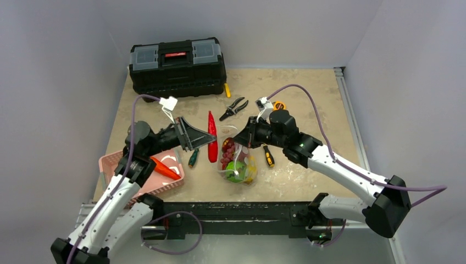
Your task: Place the food in the zip-top bag and seal the zipper
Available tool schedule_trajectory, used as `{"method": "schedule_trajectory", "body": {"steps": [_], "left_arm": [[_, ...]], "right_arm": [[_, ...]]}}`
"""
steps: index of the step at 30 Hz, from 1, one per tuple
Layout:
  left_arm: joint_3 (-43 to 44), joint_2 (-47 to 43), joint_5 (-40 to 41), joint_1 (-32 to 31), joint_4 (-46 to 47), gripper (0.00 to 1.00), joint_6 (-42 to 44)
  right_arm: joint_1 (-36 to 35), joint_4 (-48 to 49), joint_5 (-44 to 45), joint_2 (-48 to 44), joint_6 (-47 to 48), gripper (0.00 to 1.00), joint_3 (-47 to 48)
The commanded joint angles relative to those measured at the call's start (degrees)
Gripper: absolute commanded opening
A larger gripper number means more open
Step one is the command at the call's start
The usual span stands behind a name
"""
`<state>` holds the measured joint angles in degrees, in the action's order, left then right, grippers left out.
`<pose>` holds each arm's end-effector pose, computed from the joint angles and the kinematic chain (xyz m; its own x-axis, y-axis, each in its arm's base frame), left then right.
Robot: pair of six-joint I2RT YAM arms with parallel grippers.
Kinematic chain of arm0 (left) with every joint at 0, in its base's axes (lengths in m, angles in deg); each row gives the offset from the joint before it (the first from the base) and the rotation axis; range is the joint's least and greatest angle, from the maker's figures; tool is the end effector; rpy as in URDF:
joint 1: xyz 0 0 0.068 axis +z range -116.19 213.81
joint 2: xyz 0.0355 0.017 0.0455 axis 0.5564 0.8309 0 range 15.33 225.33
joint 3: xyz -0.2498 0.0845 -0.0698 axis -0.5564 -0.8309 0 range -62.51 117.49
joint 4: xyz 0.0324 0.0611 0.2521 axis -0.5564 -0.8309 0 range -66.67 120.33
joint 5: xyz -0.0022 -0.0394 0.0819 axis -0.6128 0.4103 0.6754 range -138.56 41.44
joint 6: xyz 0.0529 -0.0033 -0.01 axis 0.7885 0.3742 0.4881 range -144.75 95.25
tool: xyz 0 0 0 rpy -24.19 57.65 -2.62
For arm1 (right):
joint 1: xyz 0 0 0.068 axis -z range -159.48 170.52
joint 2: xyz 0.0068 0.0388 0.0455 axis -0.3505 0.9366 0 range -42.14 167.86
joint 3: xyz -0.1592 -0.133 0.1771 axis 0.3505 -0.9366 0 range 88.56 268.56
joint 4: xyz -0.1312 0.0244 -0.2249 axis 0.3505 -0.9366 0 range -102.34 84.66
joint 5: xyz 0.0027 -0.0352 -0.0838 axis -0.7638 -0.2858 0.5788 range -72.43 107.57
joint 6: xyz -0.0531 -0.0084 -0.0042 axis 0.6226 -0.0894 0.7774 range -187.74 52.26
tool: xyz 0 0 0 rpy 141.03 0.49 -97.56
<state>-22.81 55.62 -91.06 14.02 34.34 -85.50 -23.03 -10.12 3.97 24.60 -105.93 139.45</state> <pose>0.1464 -0.0783 0.3476 -0.7440 -0.4160 -0.5230 0.4811 0.2097 -0.8512 0.1895 0.1918 0.3085 -0.7135 0.1509 -0.6842 -0.4937 0.5847 0.6438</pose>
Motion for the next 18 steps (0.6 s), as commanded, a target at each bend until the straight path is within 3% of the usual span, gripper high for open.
{"method": "schedule_trajectory", "body": {"steps": [1,5,10,18], "left_arm": [[2.6,5.0,0.0,-8.0,3.9,0.08,2.7],[0.6,9.1,-1.2,-12.0,7.9,0.08,-1.8],[-2.4,10.6,-2.3,-12.4,8.7,0.08,-12.0],[-4.4,8.9,7.1,-12.3,0.7,0.13,-19.7]], "right_arm": [[0.0,2.1,0.8,-1.9,-0.7,0.00,2.8],[0.0,1.5,1.3,-2.8,-0.7,0.00,2.7],[0.0,1.3,1.6,-4.0,-0.7,0.00,2.2],[0.1,1.9,1.9,-3.6,-1.0,0.00,2.2]]}}
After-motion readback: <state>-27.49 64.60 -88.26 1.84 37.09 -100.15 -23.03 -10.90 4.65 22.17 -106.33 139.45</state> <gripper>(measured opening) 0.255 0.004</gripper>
